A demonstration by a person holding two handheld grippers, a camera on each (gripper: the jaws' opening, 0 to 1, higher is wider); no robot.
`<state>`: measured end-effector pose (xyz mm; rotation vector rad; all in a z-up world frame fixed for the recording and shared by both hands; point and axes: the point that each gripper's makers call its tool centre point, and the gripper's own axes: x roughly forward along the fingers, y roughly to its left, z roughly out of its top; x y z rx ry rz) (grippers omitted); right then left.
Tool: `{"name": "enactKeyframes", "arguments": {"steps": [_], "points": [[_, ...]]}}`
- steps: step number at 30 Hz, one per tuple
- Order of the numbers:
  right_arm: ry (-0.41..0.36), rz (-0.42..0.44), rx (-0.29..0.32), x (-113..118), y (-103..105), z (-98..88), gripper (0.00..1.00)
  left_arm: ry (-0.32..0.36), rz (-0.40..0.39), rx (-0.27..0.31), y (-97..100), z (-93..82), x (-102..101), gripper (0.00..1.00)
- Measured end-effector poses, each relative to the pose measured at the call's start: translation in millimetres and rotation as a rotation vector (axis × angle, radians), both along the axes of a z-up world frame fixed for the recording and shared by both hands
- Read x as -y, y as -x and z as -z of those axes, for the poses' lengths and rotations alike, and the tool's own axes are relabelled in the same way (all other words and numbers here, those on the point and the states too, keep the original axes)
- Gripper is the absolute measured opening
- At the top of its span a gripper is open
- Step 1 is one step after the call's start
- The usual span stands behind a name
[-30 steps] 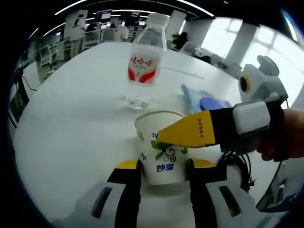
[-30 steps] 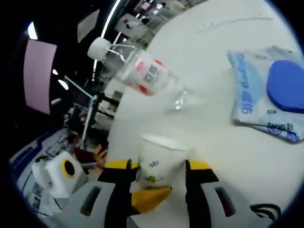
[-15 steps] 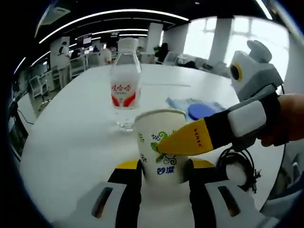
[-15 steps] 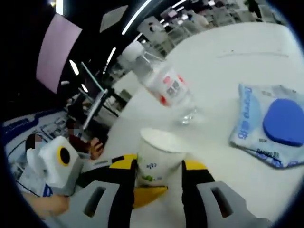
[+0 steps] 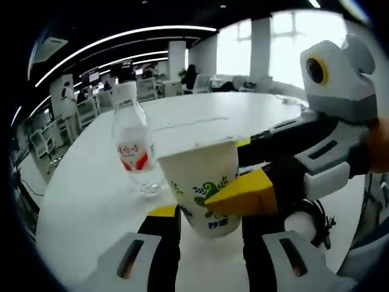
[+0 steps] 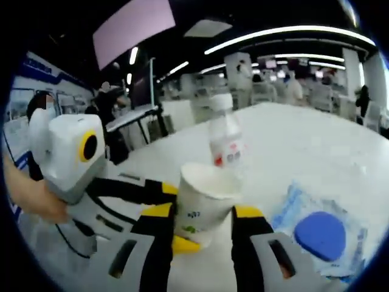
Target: Arrange the tabletop items into an orderly group along one side of the table until the central work area is clear of visible clutter.
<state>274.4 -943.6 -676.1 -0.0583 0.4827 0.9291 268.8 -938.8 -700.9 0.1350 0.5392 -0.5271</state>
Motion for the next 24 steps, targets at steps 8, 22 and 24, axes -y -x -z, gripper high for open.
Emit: {"name": "enactKeyframes", "arguments": {"steps": [8, 22, 24], "points": [[0.002, -0.056, 0.116, 5, -13, -13.6, 0.32, -0.045, 0.075, 0.078, -12.7, -12.7, 1, 0.37], [0.041, 0.012, 0.184, 15, -48, -9.9, 0.32, -0.012, -0.009, 0.023, -21.6, 1.0, -15, 0.29], [0.061, 0.022, 0.192, 16, -53, -6.3, 0.32, 0.007, -0.033, 0.010, -20.2, 2.3, -21, 0.29]]}}
